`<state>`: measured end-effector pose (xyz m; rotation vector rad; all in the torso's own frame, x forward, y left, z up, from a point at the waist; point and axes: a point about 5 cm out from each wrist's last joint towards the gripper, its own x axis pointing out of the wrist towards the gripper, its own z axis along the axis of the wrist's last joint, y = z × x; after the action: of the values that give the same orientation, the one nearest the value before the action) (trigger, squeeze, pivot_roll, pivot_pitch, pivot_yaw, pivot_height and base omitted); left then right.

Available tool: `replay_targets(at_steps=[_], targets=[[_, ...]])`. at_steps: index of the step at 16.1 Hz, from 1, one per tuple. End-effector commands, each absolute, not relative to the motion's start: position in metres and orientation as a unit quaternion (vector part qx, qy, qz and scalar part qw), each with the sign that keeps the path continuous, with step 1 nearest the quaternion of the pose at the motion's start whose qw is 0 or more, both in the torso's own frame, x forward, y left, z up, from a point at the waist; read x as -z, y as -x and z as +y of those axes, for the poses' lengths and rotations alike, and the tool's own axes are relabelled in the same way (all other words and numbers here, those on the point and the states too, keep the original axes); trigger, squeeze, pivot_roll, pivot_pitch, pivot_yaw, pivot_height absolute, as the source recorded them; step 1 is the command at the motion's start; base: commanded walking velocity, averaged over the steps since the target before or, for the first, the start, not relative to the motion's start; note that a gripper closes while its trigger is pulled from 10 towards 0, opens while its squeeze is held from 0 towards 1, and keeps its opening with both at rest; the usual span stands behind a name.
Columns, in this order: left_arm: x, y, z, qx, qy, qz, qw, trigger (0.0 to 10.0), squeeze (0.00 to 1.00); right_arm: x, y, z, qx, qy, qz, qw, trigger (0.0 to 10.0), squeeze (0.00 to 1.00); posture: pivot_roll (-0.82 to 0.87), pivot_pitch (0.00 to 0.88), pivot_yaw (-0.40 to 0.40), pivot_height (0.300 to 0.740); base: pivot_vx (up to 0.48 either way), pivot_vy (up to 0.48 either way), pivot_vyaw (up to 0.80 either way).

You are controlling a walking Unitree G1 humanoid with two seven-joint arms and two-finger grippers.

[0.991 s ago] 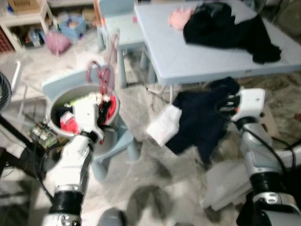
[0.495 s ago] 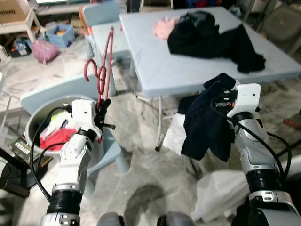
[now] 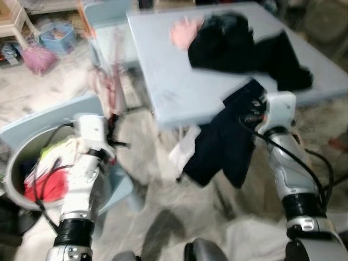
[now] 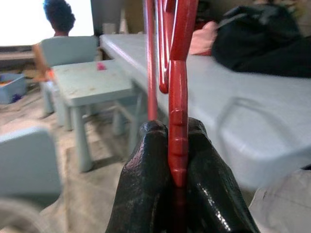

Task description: Hang hanger

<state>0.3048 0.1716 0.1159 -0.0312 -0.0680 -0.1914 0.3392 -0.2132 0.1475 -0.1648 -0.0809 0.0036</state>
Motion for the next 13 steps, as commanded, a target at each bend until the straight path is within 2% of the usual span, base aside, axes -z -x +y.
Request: replay_targets(at_steps=[1, 2, 6, 10, 13], targets=[[-0.122, -0.306, 0.182, 0.078, 0.007, -0.042, 0.996, 10.0, 0.00, -0.177, -0.344, -0.208, -0.006, 0.084, -0.100, 0.991, 10.0, 0.00, -0.03, 0.072, -0.039, 0.740, 0.259, 0.000, 0.00], [-0.123, -0.306, 0.183, 0.068, 0.001, -0.045, 0.997, 10.0, 0.00, -0.197, -0.348, -0.203, -0.006, 0.084, -0.139, 0.987, 10.0, 0.00, -0.03, 0.072, -0.038, 0.740, 0.000, 0.000, 0.00], [-0.125, -0.307, 0.181, 0.055, -0.006, -0.047, 0.997, 10.0, 0.00, -0.235, -0.364, -0.190, -0.026, 0.077, -0.188, 0.979, 10.0, 0.00, -0.02, 0.069, -0.041, 0.740, 0.000, 0.000, 0.00], [-0.128, -0.302, 0.184, 0.060, 0.001, -0.059, 0.996, 10.0, 0.00, -0.241, -0.371, -0.189, -0.029, 0.064, -0.191, 0.979, 10.0, 0.00, -0.01, 0.071, -0.052, 0.740, 0.000, 0.000, 0.00], [-0.131, -0.302, 0.184, 0.064, 0.001, -0.066, 0.996, 10.0, 0.00, -0.237, -0.367, -0.186, -0.040, 0.054, -0.193, 0.979, 10.0, 0.00, -0.01, 0.076, -0.044, 0.740, 0.306, 0.000, 0.00]])
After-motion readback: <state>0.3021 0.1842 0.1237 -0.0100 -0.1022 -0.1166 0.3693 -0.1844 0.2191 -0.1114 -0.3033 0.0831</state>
